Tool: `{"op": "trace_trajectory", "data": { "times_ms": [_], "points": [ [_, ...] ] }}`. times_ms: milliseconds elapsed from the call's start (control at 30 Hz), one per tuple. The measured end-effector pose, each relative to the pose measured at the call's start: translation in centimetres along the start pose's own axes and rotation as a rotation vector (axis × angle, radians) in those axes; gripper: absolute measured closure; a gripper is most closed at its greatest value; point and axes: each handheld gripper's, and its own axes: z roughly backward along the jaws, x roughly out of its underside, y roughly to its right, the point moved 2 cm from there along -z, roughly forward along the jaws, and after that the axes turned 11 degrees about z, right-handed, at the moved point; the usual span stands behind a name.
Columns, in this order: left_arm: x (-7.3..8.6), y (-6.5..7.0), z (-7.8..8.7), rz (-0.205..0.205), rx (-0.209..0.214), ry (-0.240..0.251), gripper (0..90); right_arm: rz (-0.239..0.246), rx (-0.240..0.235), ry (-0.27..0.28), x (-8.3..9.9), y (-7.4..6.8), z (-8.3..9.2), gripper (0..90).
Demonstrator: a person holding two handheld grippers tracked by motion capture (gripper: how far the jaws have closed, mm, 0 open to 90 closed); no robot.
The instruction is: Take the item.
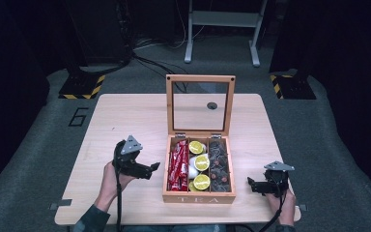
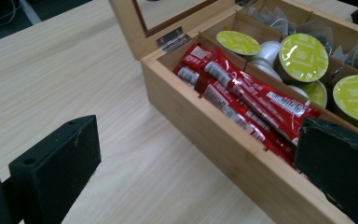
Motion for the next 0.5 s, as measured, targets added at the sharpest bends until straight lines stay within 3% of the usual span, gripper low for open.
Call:
{"op": "trace_trajectory", "data": {
  "times_ms": [333,500],
  "points": [
    [-2.0,2.9,-3.1,-0.065,0.066,-0.047,0.2,-0.004,-0.001,0.001,0.0,0.0,0.0,0.2],
    [-2.3,4.2,-4.7,-0.072,0.091,-0.062,0.1,-0.002,0.002,0.002,0.0,-0.1,0.0,0.4]
  ]
}}
